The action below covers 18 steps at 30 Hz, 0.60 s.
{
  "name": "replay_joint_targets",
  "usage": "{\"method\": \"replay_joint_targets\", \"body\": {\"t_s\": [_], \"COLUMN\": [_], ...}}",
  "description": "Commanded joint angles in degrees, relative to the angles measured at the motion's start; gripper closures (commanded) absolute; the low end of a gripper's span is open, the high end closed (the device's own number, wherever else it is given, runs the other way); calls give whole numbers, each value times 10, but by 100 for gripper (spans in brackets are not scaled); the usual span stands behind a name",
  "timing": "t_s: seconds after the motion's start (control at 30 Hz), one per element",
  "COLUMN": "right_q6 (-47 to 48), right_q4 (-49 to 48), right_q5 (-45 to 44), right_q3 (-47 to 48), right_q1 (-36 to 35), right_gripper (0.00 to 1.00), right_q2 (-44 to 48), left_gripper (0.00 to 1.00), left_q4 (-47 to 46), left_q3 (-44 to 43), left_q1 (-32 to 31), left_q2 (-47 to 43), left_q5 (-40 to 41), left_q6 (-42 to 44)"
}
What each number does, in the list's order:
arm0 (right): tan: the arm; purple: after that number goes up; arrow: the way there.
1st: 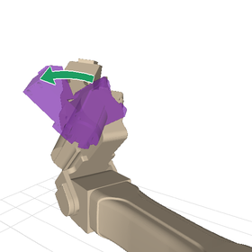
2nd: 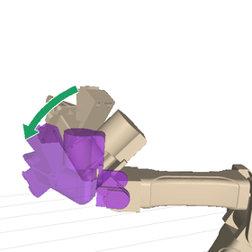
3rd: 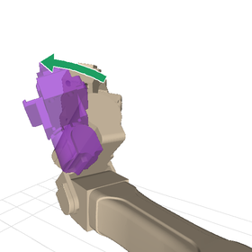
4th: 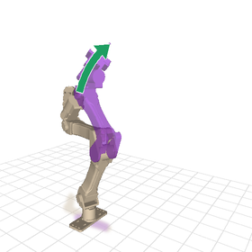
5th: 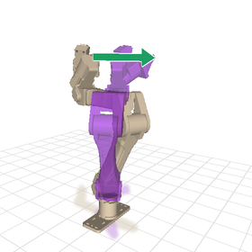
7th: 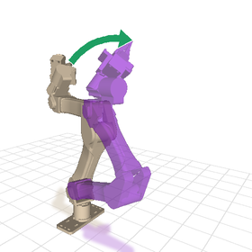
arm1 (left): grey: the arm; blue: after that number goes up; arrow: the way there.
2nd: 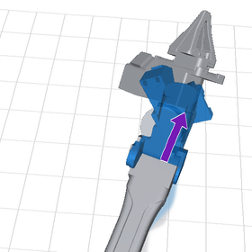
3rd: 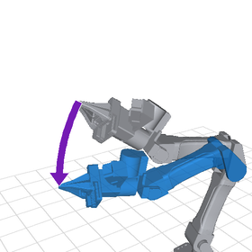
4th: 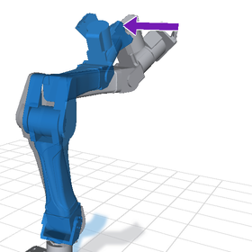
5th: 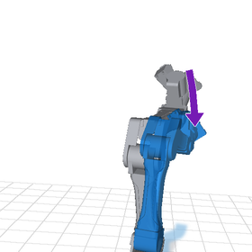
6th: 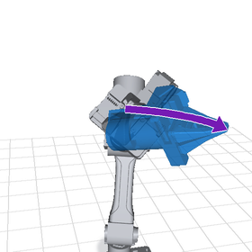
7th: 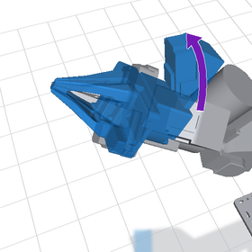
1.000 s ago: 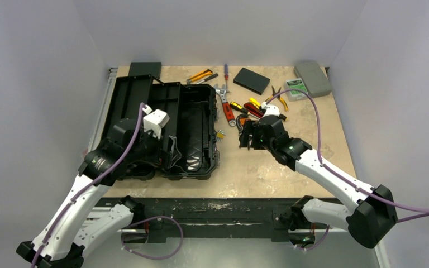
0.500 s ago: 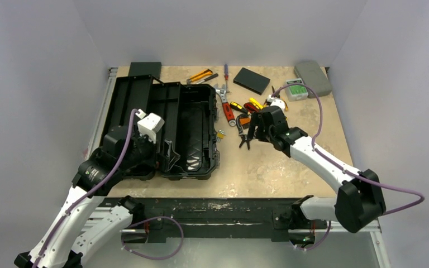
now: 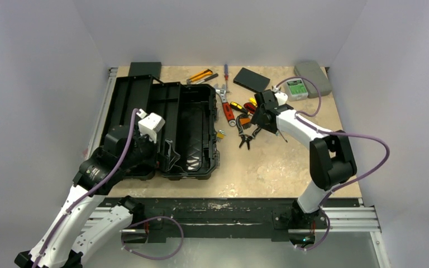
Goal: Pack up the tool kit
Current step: Pick up the pliers at the center of the board.
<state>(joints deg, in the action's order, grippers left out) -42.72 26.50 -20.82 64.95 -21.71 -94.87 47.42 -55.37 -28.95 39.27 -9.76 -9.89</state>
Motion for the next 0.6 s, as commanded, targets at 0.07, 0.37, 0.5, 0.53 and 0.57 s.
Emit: {"method": "replay_joint_targets", "body": {"t_s": [0.07,0.37,0.5,0.53,0.57], "right_q6": [-49,-43,-40,-39,-41], "right_q4": [33,33,24,26,29], "right_q5": [-51,-47,-45,-45,-46], "right_q3": [64,98,106,109,111], "right_q1": [2,2,2,2,2], "right_gripper": [40,43,44,44,45], "right_q2": [-53,-127,-149,-158,-165], "left_gripper": [1,2,1,1,1], "left_q4": [-15,-15,-14,-14,-14], "left_q3": [3,4,3,4,4], "left_q1": [-2,-2,-2,-2,-2], "left_q2": [0,-5,-4,-4,-2], "left_q5": [7,13,16,16,17], "left_q6": [2,3,3,3,3]}}
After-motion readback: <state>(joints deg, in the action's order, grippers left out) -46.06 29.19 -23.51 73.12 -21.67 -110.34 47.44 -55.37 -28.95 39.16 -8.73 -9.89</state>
